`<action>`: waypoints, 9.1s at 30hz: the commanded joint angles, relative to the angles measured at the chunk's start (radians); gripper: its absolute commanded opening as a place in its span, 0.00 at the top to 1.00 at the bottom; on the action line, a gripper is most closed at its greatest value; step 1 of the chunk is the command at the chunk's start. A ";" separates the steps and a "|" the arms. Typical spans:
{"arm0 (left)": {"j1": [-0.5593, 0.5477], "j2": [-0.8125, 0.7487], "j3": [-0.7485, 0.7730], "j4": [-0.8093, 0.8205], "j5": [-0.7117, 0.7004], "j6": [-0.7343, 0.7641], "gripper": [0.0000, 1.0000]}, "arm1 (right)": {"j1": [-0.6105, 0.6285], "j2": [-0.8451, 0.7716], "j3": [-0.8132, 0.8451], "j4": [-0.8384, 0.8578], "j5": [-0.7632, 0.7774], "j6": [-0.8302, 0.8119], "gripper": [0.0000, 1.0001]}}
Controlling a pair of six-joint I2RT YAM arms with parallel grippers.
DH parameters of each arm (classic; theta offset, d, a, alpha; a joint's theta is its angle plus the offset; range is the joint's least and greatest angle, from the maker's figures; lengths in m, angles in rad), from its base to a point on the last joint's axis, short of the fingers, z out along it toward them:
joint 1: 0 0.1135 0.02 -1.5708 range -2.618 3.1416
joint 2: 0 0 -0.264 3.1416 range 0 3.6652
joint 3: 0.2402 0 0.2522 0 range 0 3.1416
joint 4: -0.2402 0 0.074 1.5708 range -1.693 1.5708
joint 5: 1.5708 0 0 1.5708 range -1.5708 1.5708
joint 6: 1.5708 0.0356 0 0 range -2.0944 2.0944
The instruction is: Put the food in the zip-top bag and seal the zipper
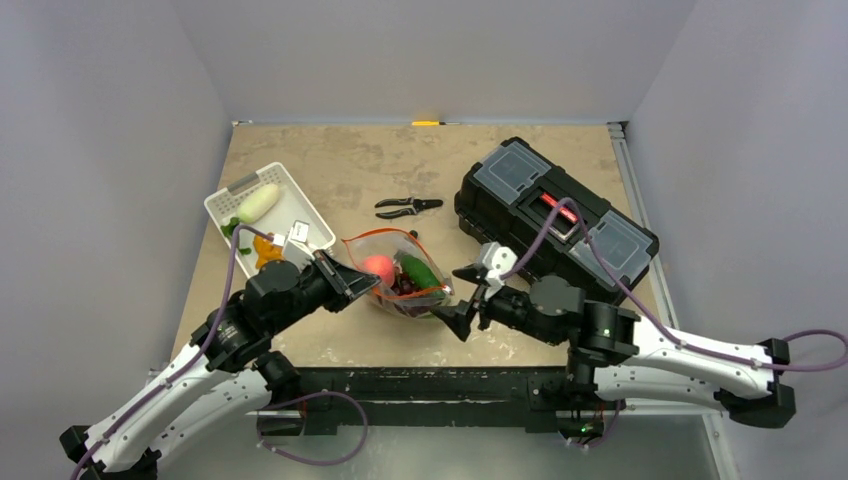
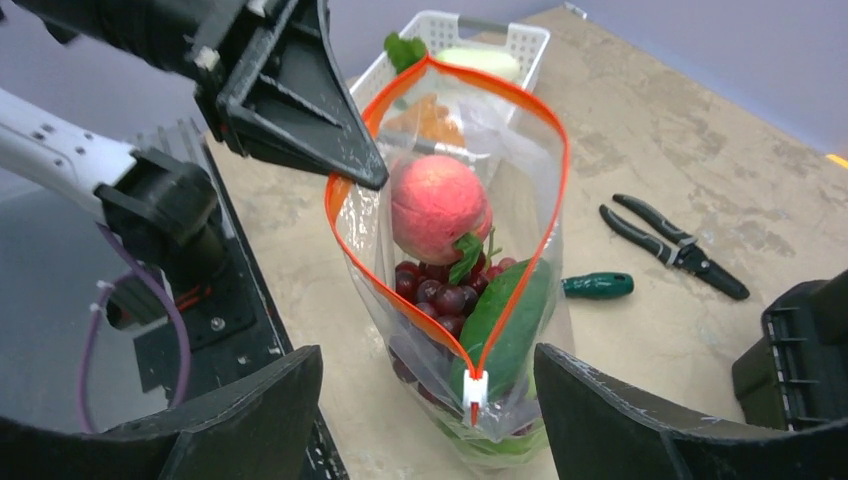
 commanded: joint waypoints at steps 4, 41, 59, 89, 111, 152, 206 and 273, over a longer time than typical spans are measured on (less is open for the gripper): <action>-0.002 -0.011 0.048 0.050 -0.011 0.002 1.00 | -0.002 0.058 -0.054 0.133 -0.051 -0.008 0.24; -0.001 -0.065 0.203 -0.020 0.020 0.706 0.55 | -0.003 0.212 0.113 0.050 0.045 -0.077 1.00; -0.017 0.330 0.347 0.077 0.799 1.843 0.08 | -0.003 0.183 0.121 0.047 -0.049 -0.091 1.00; -0.024 0.414 0.200 0.182 0.707 1.947 0.48 | -0.003 0.244 0.235 -0.125 -0.100 -0.168 1.00; -0.023 0.364 0.183 0.235 0.677 1.885 1.00 | -0.071 0.131 -0.009 0.122 0.008 0.074 0.36; -0.024 0.430 0.249 0.222 0.792 1.762 0.48 | -0.121 0.122 -0.002 0.136 -0.245 -0.033 1.00; -0.032 0.407 0.280 0.161 0.738 1.794 1.00 | -0.184 0.111 0.158 -0.043 -0.299 0.120 0.60; 0.041 0.443 0.314 0.099 0.798 1.797 1.00 | -0.197 0.113 0.160 -0.122 -0.284 0.020 0.66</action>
